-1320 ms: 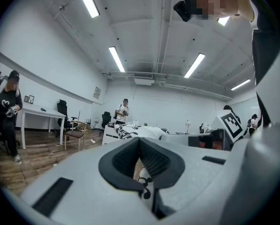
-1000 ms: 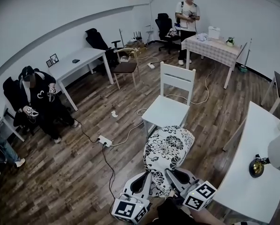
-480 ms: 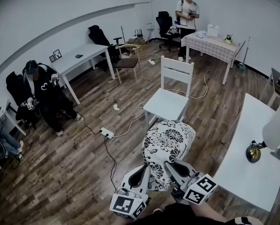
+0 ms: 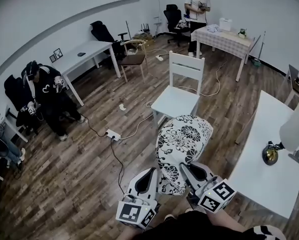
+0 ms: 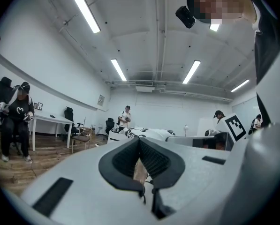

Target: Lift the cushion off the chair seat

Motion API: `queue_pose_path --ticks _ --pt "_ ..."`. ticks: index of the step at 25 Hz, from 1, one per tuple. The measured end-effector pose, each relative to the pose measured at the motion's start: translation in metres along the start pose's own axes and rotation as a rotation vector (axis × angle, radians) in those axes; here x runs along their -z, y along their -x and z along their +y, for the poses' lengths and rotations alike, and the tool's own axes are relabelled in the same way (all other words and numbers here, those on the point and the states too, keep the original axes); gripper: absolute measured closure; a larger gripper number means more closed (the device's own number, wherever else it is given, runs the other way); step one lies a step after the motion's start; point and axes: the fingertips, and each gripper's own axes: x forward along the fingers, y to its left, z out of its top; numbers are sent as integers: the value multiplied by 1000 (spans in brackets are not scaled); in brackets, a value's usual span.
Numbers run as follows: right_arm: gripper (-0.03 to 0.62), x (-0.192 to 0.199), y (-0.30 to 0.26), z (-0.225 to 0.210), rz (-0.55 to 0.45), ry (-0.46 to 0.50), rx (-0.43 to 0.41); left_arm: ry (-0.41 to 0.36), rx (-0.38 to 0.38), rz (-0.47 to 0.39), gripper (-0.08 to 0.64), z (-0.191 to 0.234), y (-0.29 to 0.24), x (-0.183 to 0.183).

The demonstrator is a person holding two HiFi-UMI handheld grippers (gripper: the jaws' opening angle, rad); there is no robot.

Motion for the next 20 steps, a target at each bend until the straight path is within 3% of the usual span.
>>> queue_pose_path --ticks 20 --pt "556 5 10 18 -2 30 11 -1 32 -1 558 -11 15 3"
